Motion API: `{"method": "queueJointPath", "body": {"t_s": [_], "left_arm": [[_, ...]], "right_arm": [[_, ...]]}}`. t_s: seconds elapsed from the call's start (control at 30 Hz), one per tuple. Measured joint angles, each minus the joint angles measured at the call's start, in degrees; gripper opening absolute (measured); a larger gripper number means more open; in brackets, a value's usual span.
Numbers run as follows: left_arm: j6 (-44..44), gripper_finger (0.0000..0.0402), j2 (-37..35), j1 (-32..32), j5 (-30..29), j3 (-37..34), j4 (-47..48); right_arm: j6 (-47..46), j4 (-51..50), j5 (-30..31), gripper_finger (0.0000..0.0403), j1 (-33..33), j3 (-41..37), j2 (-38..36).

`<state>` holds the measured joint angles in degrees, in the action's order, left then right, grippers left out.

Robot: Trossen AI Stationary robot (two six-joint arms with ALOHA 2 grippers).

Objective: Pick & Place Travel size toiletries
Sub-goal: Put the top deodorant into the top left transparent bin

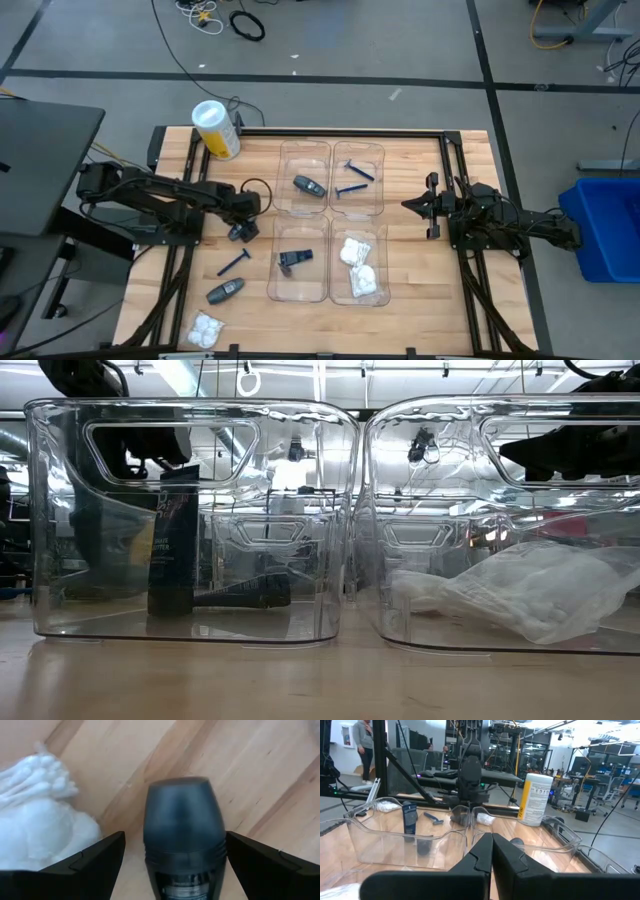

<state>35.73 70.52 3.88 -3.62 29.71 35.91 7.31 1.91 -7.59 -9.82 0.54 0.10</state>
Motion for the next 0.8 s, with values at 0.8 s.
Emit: {"method": "queueJointPath", "body": {"t_s": [0.8], "left_arm": [[-0.4, 0.0290, 0.0, -0.5, 0.2, -0.2, -0.9]], "right_arm": [[0.0, 0.0, 0.0, 0.0014, 0.0, 0.0, 0.0]]}}
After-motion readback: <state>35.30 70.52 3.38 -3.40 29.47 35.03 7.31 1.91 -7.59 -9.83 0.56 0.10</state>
